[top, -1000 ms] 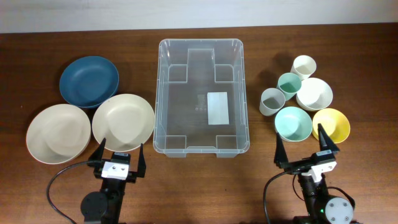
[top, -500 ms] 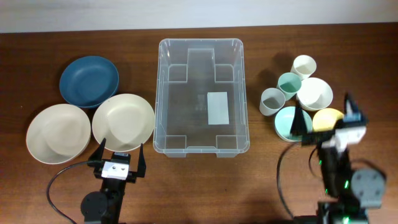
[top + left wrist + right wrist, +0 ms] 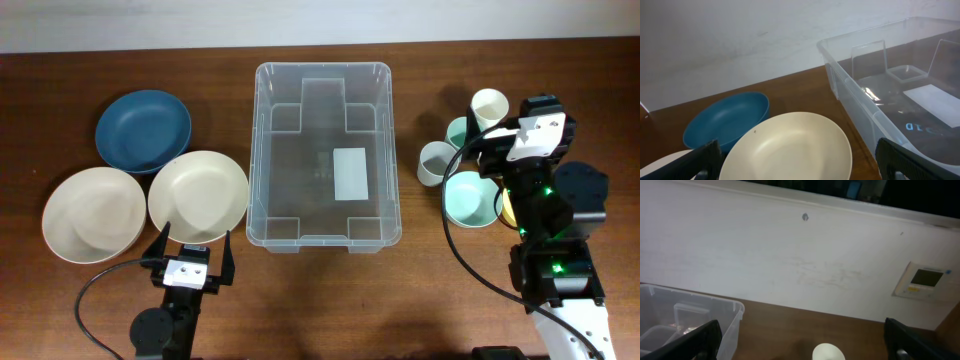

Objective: Pack container
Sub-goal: 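Move the right gripper over the mint-green bowl near the yellow bowl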

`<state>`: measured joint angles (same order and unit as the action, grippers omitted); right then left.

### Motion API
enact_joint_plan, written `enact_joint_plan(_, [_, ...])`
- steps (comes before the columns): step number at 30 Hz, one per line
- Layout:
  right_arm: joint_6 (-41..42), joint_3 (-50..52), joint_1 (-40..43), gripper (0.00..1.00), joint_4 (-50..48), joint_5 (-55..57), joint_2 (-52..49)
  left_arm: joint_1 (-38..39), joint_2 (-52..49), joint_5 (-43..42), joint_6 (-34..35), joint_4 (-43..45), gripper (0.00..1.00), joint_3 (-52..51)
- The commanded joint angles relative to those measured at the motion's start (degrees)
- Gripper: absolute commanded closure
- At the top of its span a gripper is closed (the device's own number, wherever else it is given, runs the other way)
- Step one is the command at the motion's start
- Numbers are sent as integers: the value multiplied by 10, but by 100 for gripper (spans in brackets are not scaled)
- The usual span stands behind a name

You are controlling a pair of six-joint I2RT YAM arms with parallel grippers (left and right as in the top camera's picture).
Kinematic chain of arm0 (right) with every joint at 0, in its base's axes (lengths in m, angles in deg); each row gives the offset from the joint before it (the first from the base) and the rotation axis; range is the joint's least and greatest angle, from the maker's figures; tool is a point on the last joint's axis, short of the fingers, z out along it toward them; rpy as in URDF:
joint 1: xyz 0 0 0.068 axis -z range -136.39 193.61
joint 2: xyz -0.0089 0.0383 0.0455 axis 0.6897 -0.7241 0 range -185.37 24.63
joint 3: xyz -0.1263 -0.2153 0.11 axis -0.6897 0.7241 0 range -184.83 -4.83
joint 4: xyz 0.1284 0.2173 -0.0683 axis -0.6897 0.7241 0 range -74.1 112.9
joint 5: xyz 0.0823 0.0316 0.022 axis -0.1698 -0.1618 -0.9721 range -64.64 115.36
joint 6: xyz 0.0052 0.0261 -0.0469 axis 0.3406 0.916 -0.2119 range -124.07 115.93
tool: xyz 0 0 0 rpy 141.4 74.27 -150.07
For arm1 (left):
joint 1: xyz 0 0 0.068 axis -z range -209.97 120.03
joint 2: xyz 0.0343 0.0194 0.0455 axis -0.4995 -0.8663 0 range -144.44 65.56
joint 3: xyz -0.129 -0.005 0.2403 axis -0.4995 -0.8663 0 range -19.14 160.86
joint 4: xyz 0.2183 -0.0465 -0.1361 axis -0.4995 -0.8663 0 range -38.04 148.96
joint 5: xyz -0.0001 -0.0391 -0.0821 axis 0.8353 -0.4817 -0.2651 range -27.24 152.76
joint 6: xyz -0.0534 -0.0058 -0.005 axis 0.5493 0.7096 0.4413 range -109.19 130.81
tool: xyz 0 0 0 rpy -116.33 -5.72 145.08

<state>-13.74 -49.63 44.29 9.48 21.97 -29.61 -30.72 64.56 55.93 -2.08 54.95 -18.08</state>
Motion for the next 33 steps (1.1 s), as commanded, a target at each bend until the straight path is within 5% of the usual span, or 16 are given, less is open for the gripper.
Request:
enact_joint_plan(1, [-4, -10, -3, 1, -2, 11, 9, 2, 4, 4, -9, 1, 1, -5])
enact_joint_plan(25, [141, -10, -3, 1, 19, 3, 101, 2, 4, 4, -9, 1, 1, -5])
enact_joint_plan(33, [263, -10, -3, 0, 42, 31, 63, 2, 4, 4, -9, 1, 1, -5])
